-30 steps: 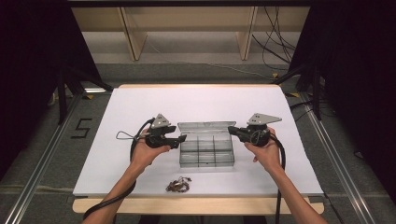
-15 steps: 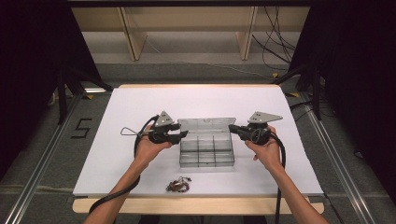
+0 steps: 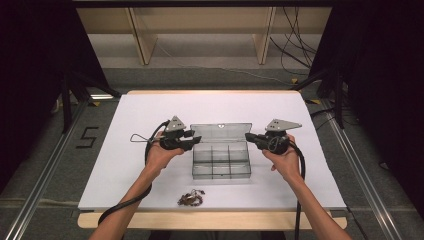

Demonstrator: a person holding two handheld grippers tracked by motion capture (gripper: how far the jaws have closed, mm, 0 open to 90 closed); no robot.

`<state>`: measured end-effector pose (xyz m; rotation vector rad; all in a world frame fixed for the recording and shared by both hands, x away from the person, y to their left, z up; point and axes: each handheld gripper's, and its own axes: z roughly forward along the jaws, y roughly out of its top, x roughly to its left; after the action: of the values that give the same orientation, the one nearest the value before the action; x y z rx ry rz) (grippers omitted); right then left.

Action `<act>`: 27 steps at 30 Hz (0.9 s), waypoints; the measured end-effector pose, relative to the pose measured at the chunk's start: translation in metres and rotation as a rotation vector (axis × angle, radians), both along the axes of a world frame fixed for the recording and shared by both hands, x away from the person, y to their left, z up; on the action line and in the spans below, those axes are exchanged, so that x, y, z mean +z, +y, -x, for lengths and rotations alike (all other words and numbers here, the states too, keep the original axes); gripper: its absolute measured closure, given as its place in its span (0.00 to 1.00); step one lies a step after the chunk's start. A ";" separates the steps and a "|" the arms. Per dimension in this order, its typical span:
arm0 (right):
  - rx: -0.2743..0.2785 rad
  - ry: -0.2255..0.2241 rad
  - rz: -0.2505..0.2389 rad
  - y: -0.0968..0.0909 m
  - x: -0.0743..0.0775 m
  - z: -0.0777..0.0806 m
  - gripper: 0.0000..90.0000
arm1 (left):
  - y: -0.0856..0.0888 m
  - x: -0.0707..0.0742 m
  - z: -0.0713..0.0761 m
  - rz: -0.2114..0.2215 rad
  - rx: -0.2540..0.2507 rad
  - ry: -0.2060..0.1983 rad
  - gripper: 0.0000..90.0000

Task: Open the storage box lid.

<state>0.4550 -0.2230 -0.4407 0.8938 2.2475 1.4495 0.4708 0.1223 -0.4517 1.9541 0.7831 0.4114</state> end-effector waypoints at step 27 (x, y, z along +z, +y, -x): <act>0.018 0.048 0.039 -0.017 -0.003 0.024 0.96 | -0.003 0.004 -0.013 -0.027 -0.025 0.002 0.75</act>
<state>0.4313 -0.2400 -0.4436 0.9080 2.3154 1.4013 0.4843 0.1188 -0.4482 1.9878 0.7574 0.4078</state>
